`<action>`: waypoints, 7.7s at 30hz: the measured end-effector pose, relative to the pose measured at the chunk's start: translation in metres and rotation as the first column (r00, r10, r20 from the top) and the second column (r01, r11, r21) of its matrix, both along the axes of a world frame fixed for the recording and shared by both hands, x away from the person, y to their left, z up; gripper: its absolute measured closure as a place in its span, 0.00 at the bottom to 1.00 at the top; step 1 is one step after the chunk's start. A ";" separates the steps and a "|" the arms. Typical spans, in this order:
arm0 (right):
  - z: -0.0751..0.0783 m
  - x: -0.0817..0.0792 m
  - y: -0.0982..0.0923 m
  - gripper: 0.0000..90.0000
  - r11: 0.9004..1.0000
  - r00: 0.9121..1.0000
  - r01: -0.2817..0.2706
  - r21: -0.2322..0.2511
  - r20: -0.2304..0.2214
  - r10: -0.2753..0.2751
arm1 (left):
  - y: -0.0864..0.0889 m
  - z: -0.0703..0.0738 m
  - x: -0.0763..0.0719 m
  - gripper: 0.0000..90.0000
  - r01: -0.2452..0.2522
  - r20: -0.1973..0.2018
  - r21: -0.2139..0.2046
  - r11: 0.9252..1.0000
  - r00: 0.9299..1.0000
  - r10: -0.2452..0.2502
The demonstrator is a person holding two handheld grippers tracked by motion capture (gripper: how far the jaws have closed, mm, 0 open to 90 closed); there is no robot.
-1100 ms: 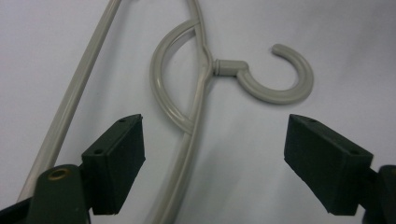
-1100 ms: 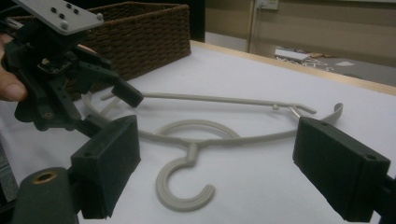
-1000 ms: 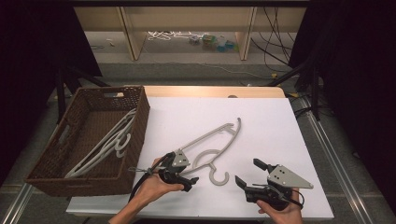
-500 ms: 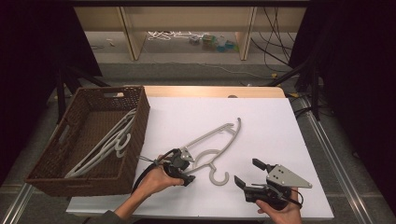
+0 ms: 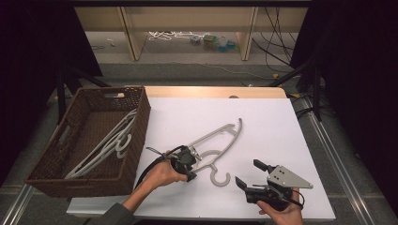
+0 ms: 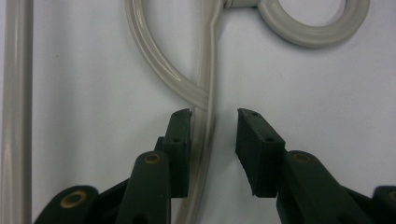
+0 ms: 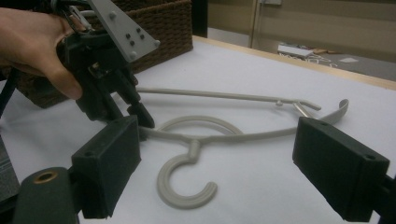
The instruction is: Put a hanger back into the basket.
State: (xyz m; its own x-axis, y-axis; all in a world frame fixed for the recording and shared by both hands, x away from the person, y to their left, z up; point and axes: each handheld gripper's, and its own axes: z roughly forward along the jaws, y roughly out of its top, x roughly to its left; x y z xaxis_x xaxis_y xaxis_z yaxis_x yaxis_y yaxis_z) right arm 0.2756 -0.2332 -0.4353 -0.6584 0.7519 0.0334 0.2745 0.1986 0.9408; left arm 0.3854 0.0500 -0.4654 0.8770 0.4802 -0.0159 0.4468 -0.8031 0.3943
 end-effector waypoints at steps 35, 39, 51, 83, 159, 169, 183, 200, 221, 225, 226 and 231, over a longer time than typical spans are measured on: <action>-0.001 0.002 0.000 0.18 1.000 1.000 0.000 0.009 0.014 0.000 | -0.003 0.005 0.014 0.91 0.118 -0.017 0.040 0.992 0.993 -0.117; -0.002 0.003 -0.002 0.18 1.000 1.000 0.005 0.008 0.006 -0.005 | -0.001 0.007 0.012 0.91 0.094 -0.021 -0.018 0.995 0.995 -0.094; 0.001 0.002 -0.005 0.18 1.000 1.000 0.018 0.018 0.007 -0.018 | 0.012 0.027 0.010 0.91 0.057 0.002 -0.134 0.989 0.998 -0.058; 0.001 0.001 -0.005 0.18 1.000 1.000 0.013 0.020 0.013 -0.013 | 0.055 0.134 0.015 0.91 -0.033 0.082 -0.422 0.906 0.994 0.074; -0.001 0.003 -0.003 0.18 1.000 1.000 0.026 0.012 0.013 -0.026 | 0.309 0.100 -0.021 0.91 -0.363 -0.030 -0.386 0.848 0.924 0.382; -0.001 0.003 -0.003 0.18 1.000 1.000 0.025 0.015 0.014 -0.025 | 0.309 0.088 -0.018 0.91 -0.367 -0.047 -0.383 0.848 0.924 0.378; -0.001 0.003 -0.003 0.18 1.000 1.000 0.020 0.022 0.014 -0.020 | 0.316 0.074 -0.011 0.90 -0.403 -0.093 -0.344 0.848 0.913 0.397; -0.001 0.003 -0.003 0.18 1.000 1.000 0.016 0.023 0.015 -0.016 | 0.314 0.072 -0.010 0.82 -0.408 -0.064 -0.320 0.855 0.910 0.410; -0.001 0.003 -0.002 0.18 0.999 1.000 0.009 0.032 0.016 -0.009 | 0.236 0.128 -0.035 0.34 -0.370 0.173 -0.531 0.763 0.834 0.524; -0.001 0.002 -0.002 0.18 1.000 1.000 0.017 0.014 0.015 -0.017 | 0.221 0.132 -0.041 0.31 -0.334 0.209 -0.552 0.764 0.832 0.514; 0.000 0.002 -0.003 0.18 1.000 1.000 0.013 0.004 0.004 -0.013 | 0.221 0.132 -0.041 0.31 -0.334 0.209 -0.552 0.764 0.832 0.514; -0.001 0.002 -0.002 0.18 1.000 1.000 0.007 0.015 0.007 -0.007 | 0.204 0.133 -0.048 0.29 -0.304 0.237 -0.604 0.737 0.814 0.530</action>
